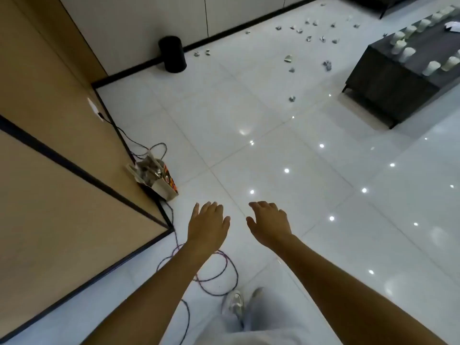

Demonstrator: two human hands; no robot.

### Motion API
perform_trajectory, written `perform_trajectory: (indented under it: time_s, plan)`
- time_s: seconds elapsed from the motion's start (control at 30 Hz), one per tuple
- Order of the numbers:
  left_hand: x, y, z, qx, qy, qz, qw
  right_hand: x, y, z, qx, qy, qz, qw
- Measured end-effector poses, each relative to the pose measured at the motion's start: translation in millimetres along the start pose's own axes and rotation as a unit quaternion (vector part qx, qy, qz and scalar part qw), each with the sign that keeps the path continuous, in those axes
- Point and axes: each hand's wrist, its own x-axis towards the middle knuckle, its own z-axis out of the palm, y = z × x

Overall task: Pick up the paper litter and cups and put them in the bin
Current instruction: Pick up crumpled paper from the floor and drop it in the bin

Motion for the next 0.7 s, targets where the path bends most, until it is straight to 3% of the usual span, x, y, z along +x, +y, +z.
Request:
perform_trajectory:
  time_s: [0.33,0.7]
  plan:
    - [115.1,-12.9,-36.0,-0.011,0.012,-0.018,1.0,116.3,20.6,-46.2,0.011,0.003,-0.005,1.0]
    - [337.6,14.9,-159.4,-0.028,0.033,-0.035,0.998,328.1,61.6,-176.5,0.021,0.018,-0.022,0.999]
